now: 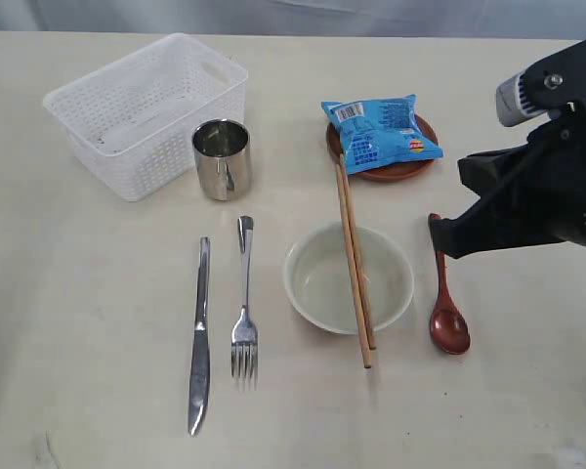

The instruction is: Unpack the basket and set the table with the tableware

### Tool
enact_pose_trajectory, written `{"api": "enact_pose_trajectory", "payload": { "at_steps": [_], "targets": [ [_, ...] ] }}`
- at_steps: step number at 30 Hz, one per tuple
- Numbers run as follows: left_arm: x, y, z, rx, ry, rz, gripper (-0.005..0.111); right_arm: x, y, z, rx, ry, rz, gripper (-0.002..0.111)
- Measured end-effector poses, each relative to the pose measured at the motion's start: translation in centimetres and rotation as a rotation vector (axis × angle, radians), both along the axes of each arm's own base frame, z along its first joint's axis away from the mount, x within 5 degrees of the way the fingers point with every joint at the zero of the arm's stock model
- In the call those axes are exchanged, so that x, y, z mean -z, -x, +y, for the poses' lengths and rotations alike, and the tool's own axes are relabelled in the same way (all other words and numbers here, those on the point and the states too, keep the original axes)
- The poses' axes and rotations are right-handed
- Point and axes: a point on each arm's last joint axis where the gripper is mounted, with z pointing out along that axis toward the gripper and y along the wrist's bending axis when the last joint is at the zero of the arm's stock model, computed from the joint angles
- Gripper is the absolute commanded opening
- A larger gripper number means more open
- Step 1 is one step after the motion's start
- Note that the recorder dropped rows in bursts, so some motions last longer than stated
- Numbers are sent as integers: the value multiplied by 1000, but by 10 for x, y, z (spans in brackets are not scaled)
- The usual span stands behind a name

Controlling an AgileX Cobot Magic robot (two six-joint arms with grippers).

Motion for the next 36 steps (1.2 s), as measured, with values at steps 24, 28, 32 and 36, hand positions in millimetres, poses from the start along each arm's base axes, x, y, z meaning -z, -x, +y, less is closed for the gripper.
{"api": "enact_pose_trajectory", "payload": {
  "at_steps": [24,28,32,36],
  "targets": [
    [49,-5,1,-9,4,183,0,0,0,0,0,0,0,0],
    [49,-5,1,-9,4,183,0,0,0,0,0,0,0,0],
    [49,-5,1,-9,4,183,0,0,0,0,0,0,0,0],
    [49,-5,1,-9,4,183,0,0,0,0,0,0,0,0]
  ]
}}
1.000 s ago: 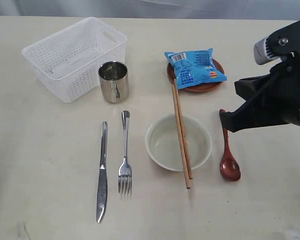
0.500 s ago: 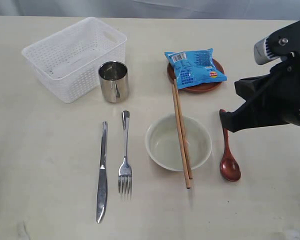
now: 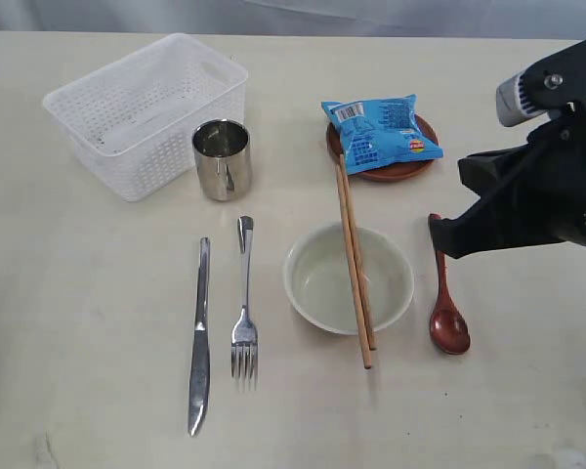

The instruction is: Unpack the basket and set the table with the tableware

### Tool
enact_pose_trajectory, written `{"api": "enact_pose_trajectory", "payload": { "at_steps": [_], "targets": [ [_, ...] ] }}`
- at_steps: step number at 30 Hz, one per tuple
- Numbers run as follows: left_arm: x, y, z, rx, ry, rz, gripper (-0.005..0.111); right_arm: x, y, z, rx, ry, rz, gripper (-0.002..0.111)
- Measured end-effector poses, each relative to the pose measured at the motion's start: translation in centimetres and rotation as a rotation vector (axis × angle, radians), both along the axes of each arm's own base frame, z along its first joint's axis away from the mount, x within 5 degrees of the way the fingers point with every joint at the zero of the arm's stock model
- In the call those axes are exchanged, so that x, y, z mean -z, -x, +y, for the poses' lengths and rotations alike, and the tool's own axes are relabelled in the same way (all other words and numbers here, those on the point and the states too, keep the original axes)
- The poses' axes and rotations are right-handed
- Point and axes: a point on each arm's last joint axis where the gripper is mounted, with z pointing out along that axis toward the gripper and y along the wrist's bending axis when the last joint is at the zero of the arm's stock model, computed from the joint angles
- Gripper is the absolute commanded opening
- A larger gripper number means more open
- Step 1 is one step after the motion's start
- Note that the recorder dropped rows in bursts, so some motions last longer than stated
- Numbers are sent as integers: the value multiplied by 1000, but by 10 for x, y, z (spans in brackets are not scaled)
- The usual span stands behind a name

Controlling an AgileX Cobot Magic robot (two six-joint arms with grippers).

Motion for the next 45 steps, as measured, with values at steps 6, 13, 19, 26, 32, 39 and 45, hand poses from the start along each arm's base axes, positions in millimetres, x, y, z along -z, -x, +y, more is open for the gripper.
{"api": "enact_pose_trajectory", "payload": {
  "at_steps": [6,13,19,26,32,39,45],
  "targets": [
    [0,0,0,0,0,0,0,-3,1,-4,9,0,-16,0],
    [0,0,0,0,0,0,0,-8,25,-83,474,-243,-111,0],
    [0,0,0,0,-2,0,0,12,74,-118,733,-275,-306,0],
    [0,0,0,0,-2,0,0,22,99,-120,745,-243,-466,0],
    [0,0,0,0,-2,2,0,22,104,-120,749,-240,-490,0],
    [0,0,0,0,-2,2,0,46,100,-115,675,-156,-388,0],
    [0,0,0,0,-2,2,0,70,97,-109,582,-63,-345,0]
  ]
}}
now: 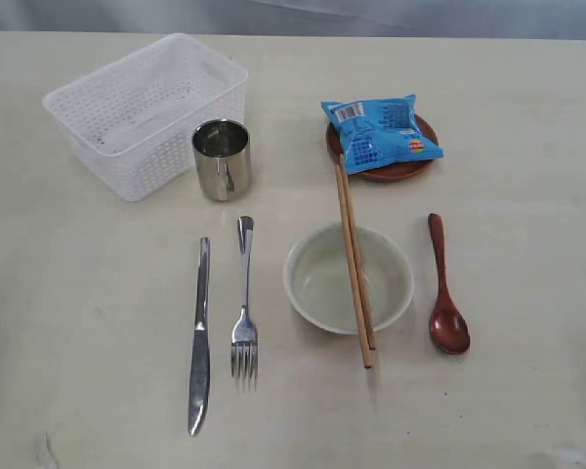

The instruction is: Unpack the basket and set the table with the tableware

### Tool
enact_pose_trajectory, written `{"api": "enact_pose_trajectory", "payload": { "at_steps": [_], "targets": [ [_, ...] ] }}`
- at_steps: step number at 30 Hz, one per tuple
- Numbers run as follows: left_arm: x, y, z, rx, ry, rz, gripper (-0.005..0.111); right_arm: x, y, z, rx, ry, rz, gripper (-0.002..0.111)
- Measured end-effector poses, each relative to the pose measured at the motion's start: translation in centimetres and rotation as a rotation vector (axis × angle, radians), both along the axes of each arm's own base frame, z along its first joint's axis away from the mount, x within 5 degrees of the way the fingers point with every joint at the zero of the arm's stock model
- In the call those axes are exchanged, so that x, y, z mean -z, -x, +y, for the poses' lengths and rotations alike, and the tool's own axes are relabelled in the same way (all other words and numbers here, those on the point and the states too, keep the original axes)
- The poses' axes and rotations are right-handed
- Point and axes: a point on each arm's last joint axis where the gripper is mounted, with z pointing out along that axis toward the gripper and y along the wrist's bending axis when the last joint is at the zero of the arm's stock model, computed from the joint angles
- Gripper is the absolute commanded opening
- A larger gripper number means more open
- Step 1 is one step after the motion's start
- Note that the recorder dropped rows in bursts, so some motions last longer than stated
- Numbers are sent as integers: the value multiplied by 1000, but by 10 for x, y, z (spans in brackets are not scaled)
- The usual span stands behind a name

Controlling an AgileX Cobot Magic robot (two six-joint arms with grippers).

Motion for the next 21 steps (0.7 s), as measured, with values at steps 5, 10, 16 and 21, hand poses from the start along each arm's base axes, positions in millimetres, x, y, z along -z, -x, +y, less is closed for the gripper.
{"api": "enact_pose_trajectory", "payload": {
  "at_steps": [5,10,16,21],
  "targets": [
    [0,0,0,0,0,0,0,0,0,-1,25,-3,-1,0],
    [0,0,0,0,0,0,0,0,0,-1,25,-7,-1,0],
    [0,0,0,0,0,0,0,0,0,-1,25,-9,-2,0],
    [0,0,0,0,0,0,0,0,0,-1,25,-9,-2,0]
  ]
}}
